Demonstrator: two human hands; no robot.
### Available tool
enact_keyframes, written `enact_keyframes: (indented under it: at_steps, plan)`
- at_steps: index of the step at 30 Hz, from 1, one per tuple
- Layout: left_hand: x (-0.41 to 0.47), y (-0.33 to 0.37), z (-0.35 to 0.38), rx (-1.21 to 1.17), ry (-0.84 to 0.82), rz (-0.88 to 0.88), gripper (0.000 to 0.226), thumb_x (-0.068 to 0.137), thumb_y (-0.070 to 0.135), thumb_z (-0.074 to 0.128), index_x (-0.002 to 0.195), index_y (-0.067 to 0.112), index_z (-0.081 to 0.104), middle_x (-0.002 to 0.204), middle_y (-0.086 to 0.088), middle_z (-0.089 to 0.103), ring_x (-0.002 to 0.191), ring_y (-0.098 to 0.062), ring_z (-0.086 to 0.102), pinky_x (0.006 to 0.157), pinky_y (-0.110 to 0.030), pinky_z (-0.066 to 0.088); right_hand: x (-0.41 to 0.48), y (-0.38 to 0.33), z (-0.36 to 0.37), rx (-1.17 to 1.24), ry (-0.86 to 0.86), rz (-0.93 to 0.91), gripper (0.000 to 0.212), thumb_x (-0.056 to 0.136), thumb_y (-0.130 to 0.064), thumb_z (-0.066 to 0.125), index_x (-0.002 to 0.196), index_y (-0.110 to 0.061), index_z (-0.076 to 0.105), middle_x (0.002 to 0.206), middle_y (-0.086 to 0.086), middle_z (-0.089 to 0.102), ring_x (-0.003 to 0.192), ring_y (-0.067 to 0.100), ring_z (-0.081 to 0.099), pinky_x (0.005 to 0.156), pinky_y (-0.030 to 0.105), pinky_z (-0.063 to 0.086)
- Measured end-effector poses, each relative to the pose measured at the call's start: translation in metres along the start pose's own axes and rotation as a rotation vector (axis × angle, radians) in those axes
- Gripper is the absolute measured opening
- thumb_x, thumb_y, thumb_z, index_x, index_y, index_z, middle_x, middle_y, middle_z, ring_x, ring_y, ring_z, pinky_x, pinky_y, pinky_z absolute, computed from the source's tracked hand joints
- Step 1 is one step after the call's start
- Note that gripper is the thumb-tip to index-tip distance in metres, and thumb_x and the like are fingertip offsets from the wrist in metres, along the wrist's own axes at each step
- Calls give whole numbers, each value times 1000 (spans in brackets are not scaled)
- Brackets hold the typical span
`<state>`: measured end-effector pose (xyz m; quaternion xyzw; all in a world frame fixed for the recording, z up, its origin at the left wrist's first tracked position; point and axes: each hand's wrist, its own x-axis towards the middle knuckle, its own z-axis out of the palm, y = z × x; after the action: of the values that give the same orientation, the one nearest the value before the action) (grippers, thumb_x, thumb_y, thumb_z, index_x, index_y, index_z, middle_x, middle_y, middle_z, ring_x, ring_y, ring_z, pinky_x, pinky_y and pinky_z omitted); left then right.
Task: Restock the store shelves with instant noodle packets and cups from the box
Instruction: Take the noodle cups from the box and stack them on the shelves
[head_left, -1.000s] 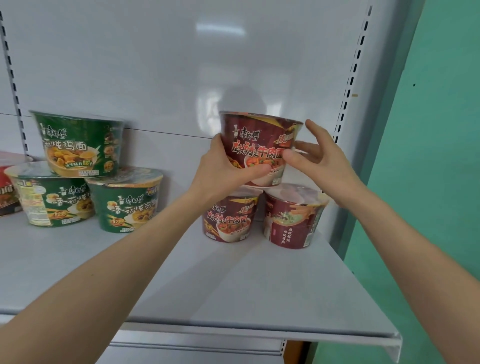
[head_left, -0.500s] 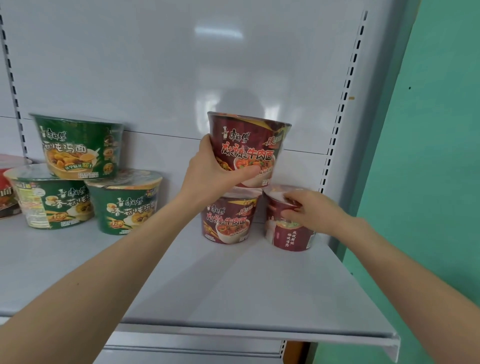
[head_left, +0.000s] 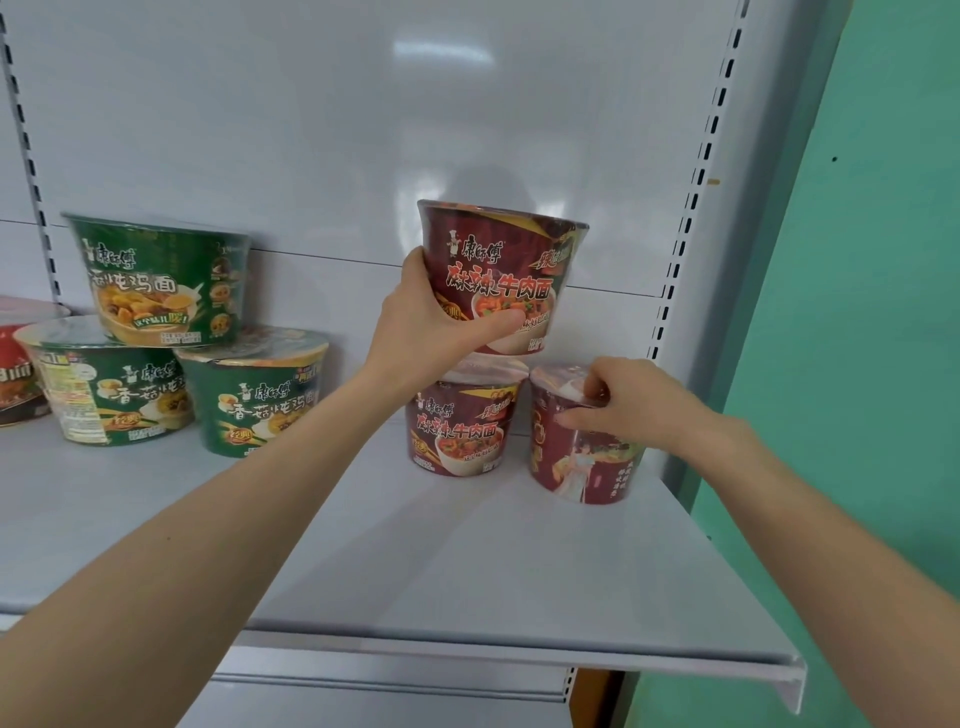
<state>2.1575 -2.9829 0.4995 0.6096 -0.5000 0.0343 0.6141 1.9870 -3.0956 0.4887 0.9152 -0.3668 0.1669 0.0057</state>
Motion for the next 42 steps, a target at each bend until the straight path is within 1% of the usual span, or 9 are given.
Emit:
enact_keyframes:
  at_steps: [6, 13, 16, 21, 24, 28, 33, 39, 42]
  plan:
    - [1, -1, -3, -11, 10, -9, 78, 64, 38, 81, 126, 18, 38, 103, 14, 54, 90, -3, 54, 70, -9, 40, -5, 22, -18, -1, -189, -61, 47, 86, -5, 55, 129, -18, 43, 132, 7, 51, 118, 24, 49, 92, 30, 42]
    - [4, 0, 3, -31, 4, -12, 76, 64, 37, 81, 124, 20, 38, 92, 25, 50, 80, 11, 50, 66, -6, 37, 0, 11, 4, 17, 77, -16, 48, 81, -50, 59, 119, -22, 52, 116, 3, 61, 103, 24, 58, 82, 40, 51]
    - [5, 0, 3, -30, 3, -8, 76, 64, 37, 81, 125, 21, 38, 89, 27, 49, 80, 12, 49, 65, -6, 36, -1, 10, 11, -34, 142, -107, 30, 87, -36, 56, 115, -24, 57, 112, 3, 64, 100, 26, 59, 81, 43, 51]
    - [4, -1, 2, -30, 12, -7, 78, 63, 36, 81, 126, 19, 38, 92, 25, 50, 81, 10, 51, 65, -6, 37, -7, 22, -8, 120, -41, -121, 22, 81, -2, 57, 96, -18, 57, 112, 5, 62, 107, 24, 56, 91, 36, 47]
    - [3, -1, 2, -34, 14, -3, 78, 63, 36, 81, 125, 20, 37, 91, 26, 49, 80, 12, 50, 65, -4, 37, -7, 22, -9, 234, -52, -69, 23, 79, -13, 65, 99, -20, 55, 110, 0, 58, 105, 21, 56, 85, 32, 48]
    - [4, -1, 3, -47, 19, -2, 76, 63, 36, 82, 122, 21, 37, 89, 27, 49, 81, 13, 50, 66, -5, 37, -3, 10, 2, 112, -29, -48, 57, 75, -41, 70, 125, -21, 49, 116, -2, 55, 99, 19, 54, 79, 30, 47]
    - [4, -2, 2, -66, 16, 1, 75, 63, 36, 82, 122, 21, 37, 91, 26, 50, 83, 12, 51, 67, -6, 39, 0, 18, 2, 95, -83, -111, 46, 80, -29, 68, 121, -18, 52, 121, 2, 59, 96, 17, 53, 83, 28, 45]
    - [6, -3, 4, -57, 20, 3, 76, 63, 36, 82, 122, 20, 38, 91, 25, 52, 83, 12, 51, 67, -7, 40, 3, 29, 1, 104, -133, -118, 55, 85, -12, 62, 136, -13, 42, 143, 3, 41, 126, 24, 43, 101, 28, 36]
    - [6, -4, 5, -59, 23, 1, 76, 63, 36, 82, 123, 20, 38, 90, 26, 51, 83, 13, 51, 66, -6, 39, 7, 28, 6, 107, -108, -132, 51, 86, -10, 61, 134, -12, 45, 141, 5, 41, 125, 24, 42, 92, 20, 34]
